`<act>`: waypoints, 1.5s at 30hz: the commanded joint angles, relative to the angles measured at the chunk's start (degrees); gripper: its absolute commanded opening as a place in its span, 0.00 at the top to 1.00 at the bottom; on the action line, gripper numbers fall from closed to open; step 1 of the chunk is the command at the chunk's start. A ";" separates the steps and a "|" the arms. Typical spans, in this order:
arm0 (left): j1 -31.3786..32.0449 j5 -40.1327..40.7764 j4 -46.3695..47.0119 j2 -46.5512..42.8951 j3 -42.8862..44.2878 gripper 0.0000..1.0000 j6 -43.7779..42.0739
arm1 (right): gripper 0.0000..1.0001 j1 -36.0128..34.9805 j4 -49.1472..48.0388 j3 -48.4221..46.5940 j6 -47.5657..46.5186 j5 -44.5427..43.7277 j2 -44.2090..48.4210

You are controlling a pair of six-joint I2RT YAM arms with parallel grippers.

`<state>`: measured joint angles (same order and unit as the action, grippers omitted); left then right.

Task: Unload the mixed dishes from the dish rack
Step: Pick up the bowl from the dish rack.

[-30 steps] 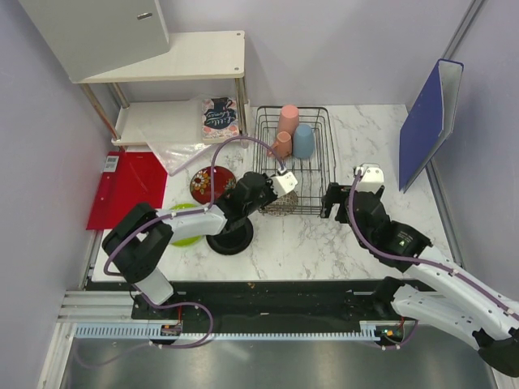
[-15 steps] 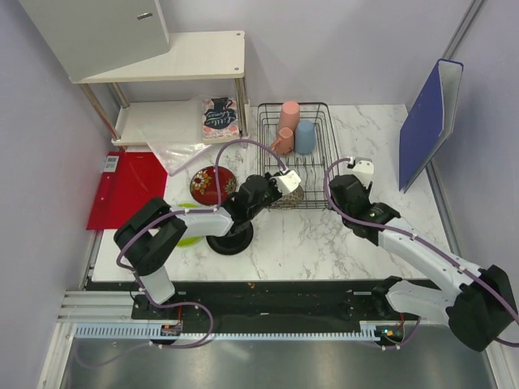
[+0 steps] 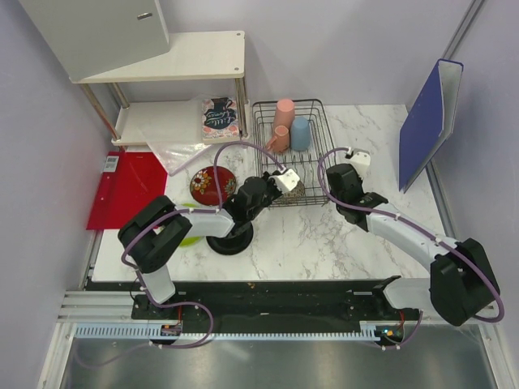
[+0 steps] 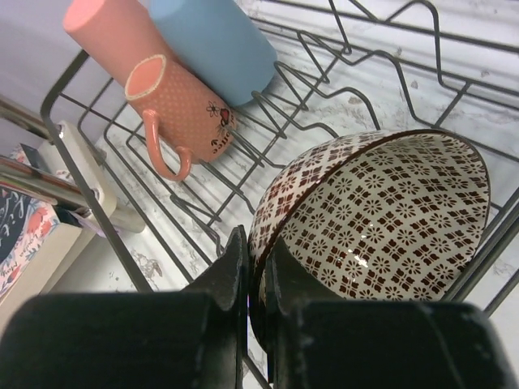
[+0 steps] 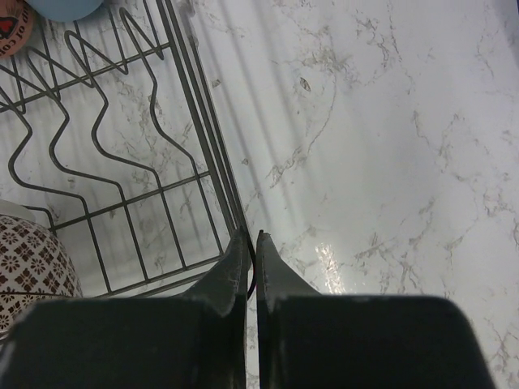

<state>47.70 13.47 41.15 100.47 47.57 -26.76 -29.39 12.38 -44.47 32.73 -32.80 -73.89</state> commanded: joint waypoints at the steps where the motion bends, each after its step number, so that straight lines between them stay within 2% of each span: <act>1: 0.11 0.94 21.23 -0.80 -2.12 0.98 -0.64 | 1.00 0.47 -0.34 1.75 0.66 6.24 -3.36; 4: 0.90 2.25 30.63 -0.01 -5.20 0.98 -4.34 | 1.00 1.52 -1.48 2.28 1.46 8.44 -4.77; 8: 1.69 3.66 33.91 0.00 -5.82 0.98 -7.42 | 1.00 1.96 -2.18 2.54 2.42 9.68 -6.09; 19: 3.27 2.61 35.06 -5.18 -4.51 0.98 -11.64 | 1.00 2.40 -2.71 3.77 3.48 10.47 -5.04; 23: 5.20 2.87 29.71 -11.42 -2.84 0.98 -12.26 | 1.00 2.40 -1.93 3.86 3.04 10.21 -3.29; 26: 7.31 4.10 22.25 -19.41 -1.61 0.98 -10.51 | 0.99 2.49 -1.22 3.77 2.60 9.68 -1.79; 29: 8.98 6.56 7.41 -27.41 2.07 0.98 -3.58 | 0.65 2.40 -0.61 3.69 1.73 9.68 -0.30; 30: 9.16 7.70 1.80 -28.91 3.65 0.98 2.36 | 0.53 2.40 -0.43 3.69 1.46 9.59 0.49; 31: 9.25 10.67 -8.61 -31.53 7.50 0.98 5.81 | 0.33 2.40 -0.34 3.60 1.02 9.59 0.93; 33: 9.34 12.62 -21.58 -32.70 12.26 0.98 16.24 | 0.18 2.40 0.62 3.25 0.76 9.33 2.07; 34: 9.34 13.67 -35.12 -32.18 17.94 0.98 19.09 | 0.16 2.49 1.15 3.07 0.76 8.89 2.60; 35: 9.34 14.03 -40.74 -31.65 20.69 0.98 25.82 | 0.14 2.41 2.02 2.90 0.67 8.37 3.83; 37: 9.34 12.12 -53.20 -31.12 25.09 0.98 31.14 | 0.09 2.32 3.43 2.28 0.23 7.40 5.15; 41: 9.25 2.63 -62.91 -31.65 25.82 0.98 44.65 | 0.08 2.40 7.82 -0.26 -1.08 5.38 10.32; 45: 9.25 -7.56 -66.10 -31.56 23.02 0.98 54.08 | 0.09 2.32 12.74 -2.99 -2.40 6.07 17.01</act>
<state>56.86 17.23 -14.39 69.04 71.92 10.07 -26.79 19.05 -42.96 32.56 -25.78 -63.53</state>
